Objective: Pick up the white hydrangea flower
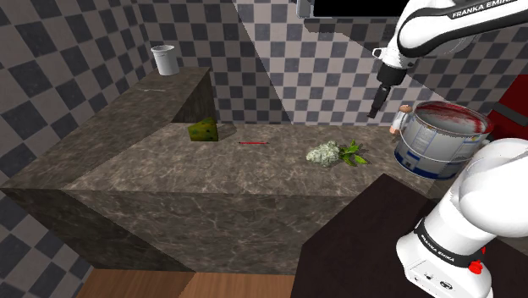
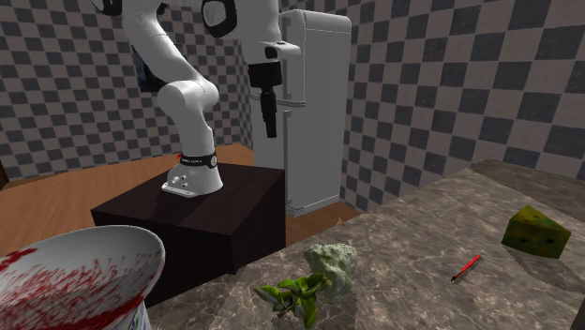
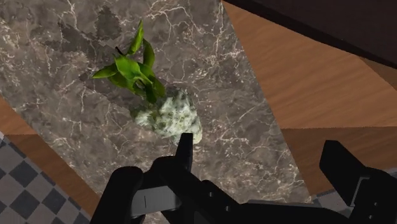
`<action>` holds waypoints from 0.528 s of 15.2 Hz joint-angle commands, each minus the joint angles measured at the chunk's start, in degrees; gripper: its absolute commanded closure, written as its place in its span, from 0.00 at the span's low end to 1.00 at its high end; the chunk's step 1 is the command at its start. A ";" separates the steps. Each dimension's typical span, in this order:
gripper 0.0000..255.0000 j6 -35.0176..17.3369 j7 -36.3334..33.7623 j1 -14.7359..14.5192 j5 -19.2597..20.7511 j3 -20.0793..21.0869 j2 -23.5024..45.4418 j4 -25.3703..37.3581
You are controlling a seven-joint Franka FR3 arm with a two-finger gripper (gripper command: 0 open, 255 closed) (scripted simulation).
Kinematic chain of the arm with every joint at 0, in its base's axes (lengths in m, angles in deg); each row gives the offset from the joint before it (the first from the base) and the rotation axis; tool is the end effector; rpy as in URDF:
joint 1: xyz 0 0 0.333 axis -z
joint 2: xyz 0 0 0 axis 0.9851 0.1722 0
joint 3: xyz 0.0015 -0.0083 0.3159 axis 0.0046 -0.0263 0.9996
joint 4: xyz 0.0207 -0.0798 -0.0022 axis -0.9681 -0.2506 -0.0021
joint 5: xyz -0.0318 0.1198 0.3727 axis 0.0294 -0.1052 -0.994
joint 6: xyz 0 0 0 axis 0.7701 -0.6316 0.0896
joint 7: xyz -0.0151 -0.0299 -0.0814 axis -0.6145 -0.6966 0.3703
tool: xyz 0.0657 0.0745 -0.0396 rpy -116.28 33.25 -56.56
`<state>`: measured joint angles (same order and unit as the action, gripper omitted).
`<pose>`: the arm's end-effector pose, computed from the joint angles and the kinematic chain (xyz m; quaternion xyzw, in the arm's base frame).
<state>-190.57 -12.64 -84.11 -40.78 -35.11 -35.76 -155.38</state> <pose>0.3386 -0.1821 0.4340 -0.9843 -0.1702 -0.0393 0.0270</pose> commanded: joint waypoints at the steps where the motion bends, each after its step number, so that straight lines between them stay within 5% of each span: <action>1: 0.00 -3.98 5.00 -1.61 -0.33 -3.70 4.22 0.24; 5: 0.00 -11.06 15.91 -5.99 -3.59 -11.31 13.35 1.60; 8: 0.00 -15.82 26.36 -10.86 -9.90 -17.60 21.86 3.63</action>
<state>-204.62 9.33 -93.13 -48.05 -50.32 -17.27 -152.75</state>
